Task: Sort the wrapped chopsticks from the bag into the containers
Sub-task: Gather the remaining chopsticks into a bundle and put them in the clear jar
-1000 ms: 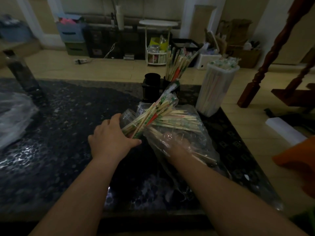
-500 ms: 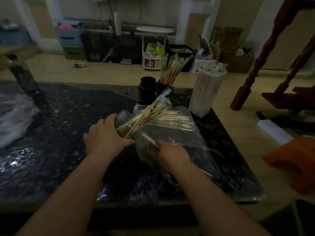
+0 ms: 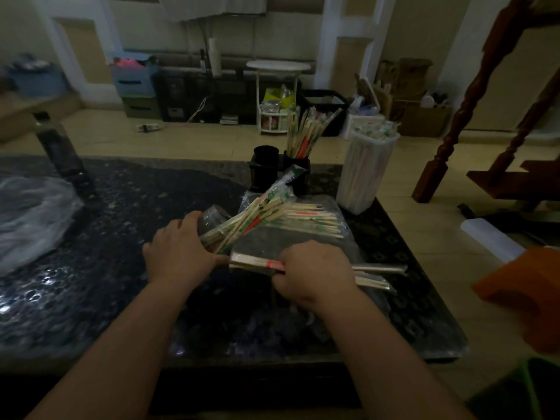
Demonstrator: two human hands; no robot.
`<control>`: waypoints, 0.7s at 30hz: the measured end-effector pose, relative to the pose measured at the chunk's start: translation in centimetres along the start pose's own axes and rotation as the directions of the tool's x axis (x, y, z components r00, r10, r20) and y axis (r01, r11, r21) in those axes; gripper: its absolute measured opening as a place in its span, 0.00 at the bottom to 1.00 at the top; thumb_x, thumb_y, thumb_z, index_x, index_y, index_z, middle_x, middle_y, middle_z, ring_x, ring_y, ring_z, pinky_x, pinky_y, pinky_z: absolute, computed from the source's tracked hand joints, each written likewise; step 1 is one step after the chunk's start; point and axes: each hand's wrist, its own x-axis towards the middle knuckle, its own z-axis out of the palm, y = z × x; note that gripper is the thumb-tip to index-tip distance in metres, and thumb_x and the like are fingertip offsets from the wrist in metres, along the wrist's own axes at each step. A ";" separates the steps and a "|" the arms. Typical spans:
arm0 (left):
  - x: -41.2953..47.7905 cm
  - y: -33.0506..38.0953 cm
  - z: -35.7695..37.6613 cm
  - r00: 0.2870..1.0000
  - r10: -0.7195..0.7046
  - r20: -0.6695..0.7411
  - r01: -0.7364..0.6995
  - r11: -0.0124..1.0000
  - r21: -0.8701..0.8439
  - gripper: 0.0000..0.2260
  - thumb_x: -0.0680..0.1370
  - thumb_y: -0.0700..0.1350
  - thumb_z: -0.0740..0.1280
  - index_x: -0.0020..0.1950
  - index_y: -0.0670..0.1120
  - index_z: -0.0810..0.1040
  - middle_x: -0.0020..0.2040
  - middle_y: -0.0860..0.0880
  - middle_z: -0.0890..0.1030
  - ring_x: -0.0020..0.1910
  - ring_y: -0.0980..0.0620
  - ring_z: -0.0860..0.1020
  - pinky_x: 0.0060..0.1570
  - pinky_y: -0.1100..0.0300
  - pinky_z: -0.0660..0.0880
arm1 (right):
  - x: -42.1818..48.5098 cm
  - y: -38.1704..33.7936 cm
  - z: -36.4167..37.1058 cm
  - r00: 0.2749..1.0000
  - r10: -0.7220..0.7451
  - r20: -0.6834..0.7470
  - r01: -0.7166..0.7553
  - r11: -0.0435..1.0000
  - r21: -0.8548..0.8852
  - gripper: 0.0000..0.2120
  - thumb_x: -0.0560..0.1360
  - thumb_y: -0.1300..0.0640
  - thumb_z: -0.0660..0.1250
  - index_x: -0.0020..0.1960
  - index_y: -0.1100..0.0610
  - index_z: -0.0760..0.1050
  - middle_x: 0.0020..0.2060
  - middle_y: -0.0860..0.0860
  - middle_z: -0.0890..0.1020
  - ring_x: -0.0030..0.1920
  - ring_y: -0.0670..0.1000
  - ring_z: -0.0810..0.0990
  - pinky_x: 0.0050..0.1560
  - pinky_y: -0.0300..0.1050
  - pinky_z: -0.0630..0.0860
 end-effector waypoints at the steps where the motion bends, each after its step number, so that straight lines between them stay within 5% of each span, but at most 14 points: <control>1: 0.1 -0.2 0.0 1.000 -0.003 0.004 0.003 1.000 -0.003 0.46 0.62 0.69 0.75 0.74 0.56 0.61 0.65 0.46 0.73 0.64 0.41 0.71 0.61 0.42 0.68 | -0.1 0.0 -0.4 1.000 -0.014 -0.012 0.014 1.000 0.006 0.10 0.74 0.44 0.62 0.42 0.50 0.72 0.41 0.52 0.79 0.45 0.57 0.80 0.42 0.48 0.71; 7: 0.1 -0.5 0.0 1.000 -0.008 -0.019 0.008 1.000 -0.006 0.41 0.65 0.67 0.74 0.73 0.56 0.63 0.64 0.45 0.74 0.62 0.41 0.72 0.59 0.44 0.69 | 0.2 0.4 -1.4 0.994 -0.067 -0.082 0.068 0.998 0.006 0.13 0.75 0.41 0.61 0.40 0.51 0.71 0.35 0.49 0.73 0.44 0.56 0.79 0.40 0.46 0.69; 10: 0.0 -0.3 0.0 1.000 0.006 -0.012 -0.006 1.000 -0.016 0.39 0.66 0.66 0.72 0.73 0.56 0.63 0.64 0.46 0.73 0.62 0.42 0.72 0.57 0.45 0.68 | 0.4 0.3 -1.4 0.968 -0.125 -0.217 0.123 0.992 -0.023 0.14 0.76 0.42 0.59 0.40 0.50 0.74 0.37 0.49 0.79 0.41 0.54 0.78 0.37 0.45 0.66; 13: -0.1 -0.2 0.0 1.000 0.012 0.012 -0.011 0.999 -0.041 0.40 0.64 0.63 0.77 0.72 0.56 0.64 0.63 0.46 0.74 0.62 0.42 0.72 0.58 0.45 0.68 | 0.5 0.2 -0.7 0.765 -0.180 -0.618 0.238 0.971 0.012 0.14 0.73 0.45 0.60 0.34 0.52 0.75 0.29 0.48 0.77 0.29 0.52 0.74 0.32 0.40 0.61; 15: -0.1 -0.2 0.1 1.000 0.007 0.015 -0.007 1.000 -0.017 0.41 0.63 0.63 0.78 0.71 0.57 0.64 0.62 0.47 0.74 0.62 0.43 0.72 0.59 0.44 0.68 | 1.0 0.5 0.0 0.647 -0.172 -0.743 0.323 0.944 0.063 0.12 0.73 0.48 0.63 0.36 0.54 0.75 0.30 0.50 0.77 0.30 0.51 0.73 0.32 0.40 0.63; 21: 0.1 -0.3 0.9 1.000 0.008 -0.004 -0.008 0.999 0.031 0.42 0.62 0.65 0.77 0.71 0.57 0.63 0.63 0.48 0.73 0.62 0.43 0.71 0.59 0.45 0.68 | 2.1 1.1 1.1 0.620 -0.129 -0.774 0.217 0.976 0.011 0.12 0.76 0.48 0.68 0.41 0.56 0.76 0.40 0.52 0.76 0.39 0.52 0.69 0.39 0.45 0.62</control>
